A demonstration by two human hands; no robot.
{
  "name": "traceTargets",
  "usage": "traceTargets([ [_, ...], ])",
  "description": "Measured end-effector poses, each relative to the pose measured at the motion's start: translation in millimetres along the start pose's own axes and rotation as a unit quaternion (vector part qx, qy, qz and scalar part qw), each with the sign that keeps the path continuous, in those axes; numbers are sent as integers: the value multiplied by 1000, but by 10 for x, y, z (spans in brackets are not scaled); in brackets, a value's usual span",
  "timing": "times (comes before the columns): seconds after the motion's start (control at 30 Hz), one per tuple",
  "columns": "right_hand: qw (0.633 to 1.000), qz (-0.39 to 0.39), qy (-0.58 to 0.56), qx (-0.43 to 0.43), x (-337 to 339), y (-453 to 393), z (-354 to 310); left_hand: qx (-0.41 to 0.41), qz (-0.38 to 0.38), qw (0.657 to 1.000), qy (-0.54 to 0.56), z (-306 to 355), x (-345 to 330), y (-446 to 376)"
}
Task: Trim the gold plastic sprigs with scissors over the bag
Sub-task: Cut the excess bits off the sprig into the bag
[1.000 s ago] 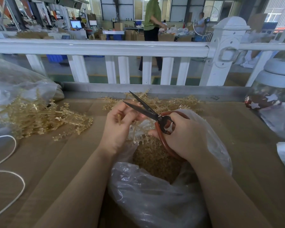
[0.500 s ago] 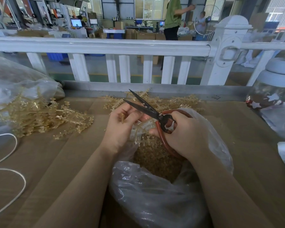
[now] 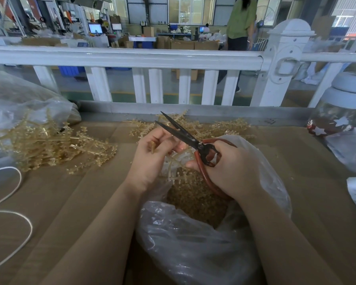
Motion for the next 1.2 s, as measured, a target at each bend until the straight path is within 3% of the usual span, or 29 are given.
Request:
traceTargets([
  [0.3,999,-29,-40,-2,-17,5,11,5,-39,999,4,13,-62,-9],
  [1.0,996,-61,-40,-48,-53,-28,29,8,-25,1000,9,8,-41,5],
  [1.07,992,-77,-79,-66,-67,-22,42,12,-18,1000,13,4,-37,8],
  [1.2,953,-93,-269,-105,-40,-10,54,33,-9,998,43,-19,-34,12],
])
Point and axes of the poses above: each hand's wrist, its own y-axis away from the middle knuckle, its own x-axis out of the back of the hand, z = x × y, the point moved 5 cm from there along -y, towards the middle knuckle, and after that the axes turned 15 degrees about -z, right-handed, at the moved point
